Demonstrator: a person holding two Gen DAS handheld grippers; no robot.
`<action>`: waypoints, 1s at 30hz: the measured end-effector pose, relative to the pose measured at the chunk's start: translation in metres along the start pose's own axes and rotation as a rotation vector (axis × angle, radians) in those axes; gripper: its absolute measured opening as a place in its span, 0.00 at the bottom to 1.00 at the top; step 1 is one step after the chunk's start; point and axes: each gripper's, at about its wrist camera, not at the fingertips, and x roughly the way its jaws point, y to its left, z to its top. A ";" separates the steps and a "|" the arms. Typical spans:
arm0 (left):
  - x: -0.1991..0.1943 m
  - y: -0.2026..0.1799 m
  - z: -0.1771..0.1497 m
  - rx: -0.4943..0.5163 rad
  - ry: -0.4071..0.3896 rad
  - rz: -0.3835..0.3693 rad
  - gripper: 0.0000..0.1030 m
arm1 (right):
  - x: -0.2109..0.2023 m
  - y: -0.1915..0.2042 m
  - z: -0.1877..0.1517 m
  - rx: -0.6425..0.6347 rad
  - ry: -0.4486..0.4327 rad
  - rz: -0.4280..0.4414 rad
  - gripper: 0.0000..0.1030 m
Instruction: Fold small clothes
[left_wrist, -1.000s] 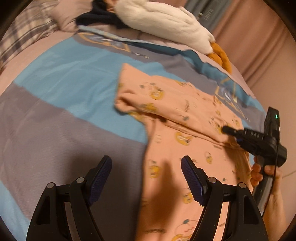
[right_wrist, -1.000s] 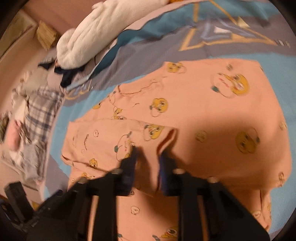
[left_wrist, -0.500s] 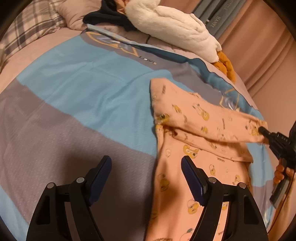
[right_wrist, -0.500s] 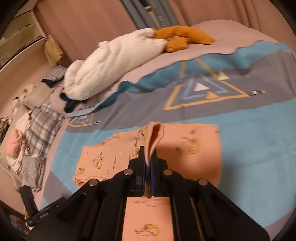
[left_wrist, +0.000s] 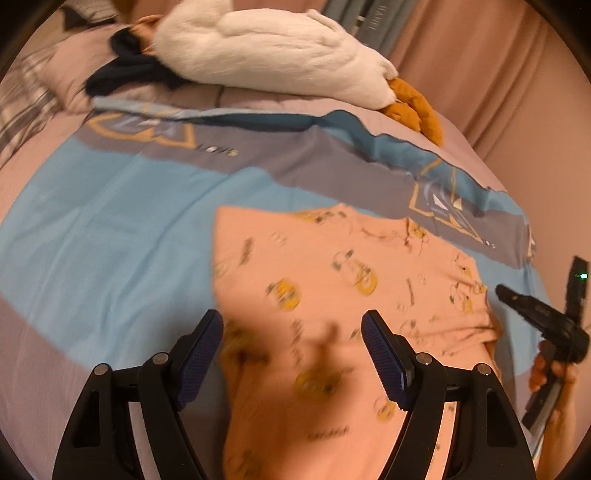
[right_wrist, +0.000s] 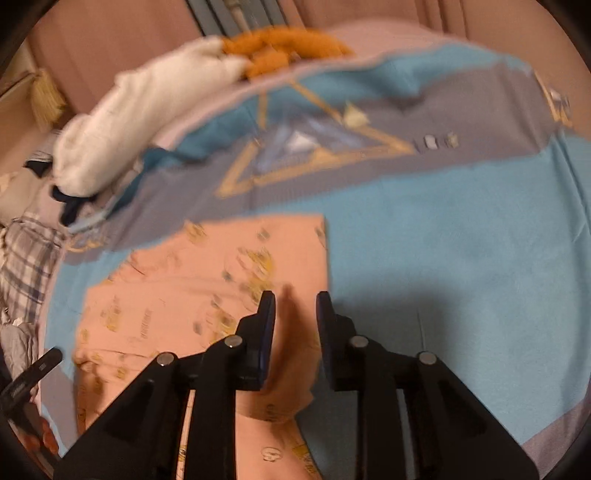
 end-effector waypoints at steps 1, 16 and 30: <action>0.006 -0.004 0.003 0.010 0.000 -0.003 0.74 | -0.001 0.003 0.000 -0.013 -0.001 0.031 0.23; 0.039 -0.017 -0.014 0.181 0.077 0.098 0.66 | 0.022 0.023 -0.027 -0.179 0.134 0.034 0.15; -0.021 0.011 -0.061 0.105 0.099 0.043 0.67 | -0.040 0.025 -0.073 -0.191 0.132 0.089 0.41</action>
